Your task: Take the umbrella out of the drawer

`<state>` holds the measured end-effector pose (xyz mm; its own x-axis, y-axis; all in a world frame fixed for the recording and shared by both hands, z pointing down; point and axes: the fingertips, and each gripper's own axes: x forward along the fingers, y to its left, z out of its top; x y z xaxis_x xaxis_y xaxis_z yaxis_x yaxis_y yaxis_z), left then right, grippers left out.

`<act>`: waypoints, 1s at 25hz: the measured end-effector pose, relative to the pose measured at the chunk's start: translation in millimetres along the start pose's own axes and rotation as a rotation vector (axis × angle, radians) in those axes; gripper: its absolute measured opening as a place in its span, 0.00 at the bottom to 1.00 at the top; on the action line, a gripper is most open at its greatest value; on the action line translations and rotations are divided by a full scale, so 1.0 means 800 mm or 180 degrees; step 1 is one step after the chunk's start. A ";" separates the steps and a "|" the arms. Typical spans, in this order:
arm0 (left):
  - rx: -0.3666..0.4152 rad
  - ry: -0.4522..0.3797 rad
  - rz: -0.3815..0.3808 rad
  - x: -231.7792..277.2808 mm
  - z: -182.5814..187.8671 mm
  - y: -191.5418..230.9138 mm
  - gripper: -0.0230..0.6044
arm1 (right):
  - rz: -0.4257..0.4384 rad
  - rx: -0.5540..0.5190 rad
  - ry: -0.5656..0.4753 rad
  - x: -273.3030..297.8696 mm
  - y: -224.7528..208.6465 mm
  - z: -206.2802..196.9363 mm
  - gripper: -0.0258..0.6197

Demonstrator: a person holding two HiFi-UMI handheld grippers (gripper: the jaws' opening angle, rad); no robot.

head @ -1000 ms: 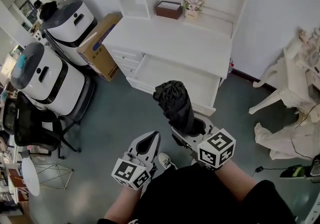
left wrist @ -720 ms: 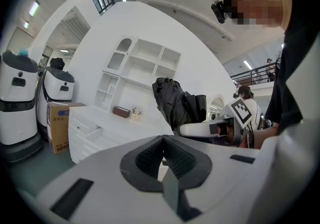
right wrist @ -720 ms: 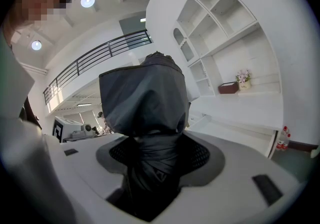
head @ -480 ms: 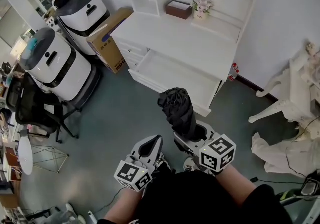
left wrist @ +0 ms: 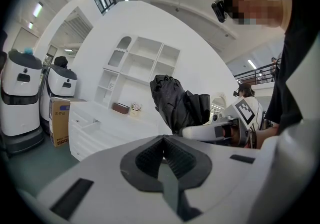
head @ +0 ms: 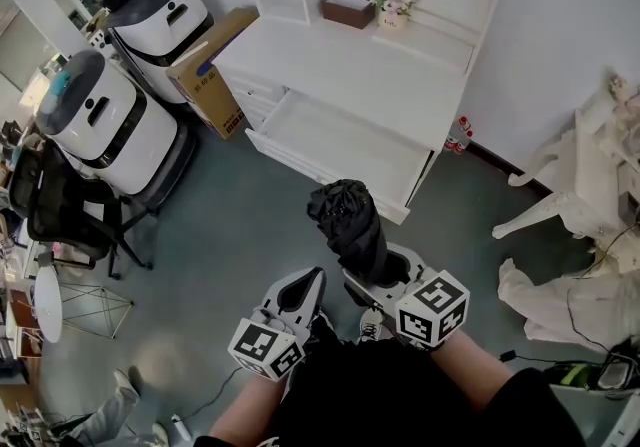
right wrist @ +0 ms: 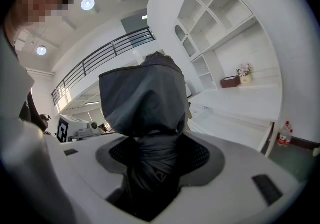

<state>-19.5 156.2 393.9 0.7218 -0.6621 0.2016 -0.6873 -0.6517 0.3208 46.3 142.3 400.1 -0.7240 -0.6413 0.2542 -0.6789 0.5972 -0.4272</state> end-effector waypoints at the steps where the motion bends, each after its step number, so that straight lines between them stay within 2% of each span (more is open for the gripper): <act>1: 0.0001 -0.0003 0.0002 0.001 0.000 -0.002 0.04 | 0.0006 -0.0001 0.0004 -0.002 0.000 -0.001 0.42; 25: 0.0045 0.0043 -0.0012 0.004 0.004 -0.010 0.04 | 0.0017 0.0015 -0.0036 -0.011 -0.004 0.004 0.42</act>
<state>-11.7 158.5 389.2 0.7253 -0.6546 0.2131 -0.6857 -0.6593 0.3084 55.0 144.4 396.7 -0.7262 -0.6435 0.2420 -0.6743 0.5983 -0.4327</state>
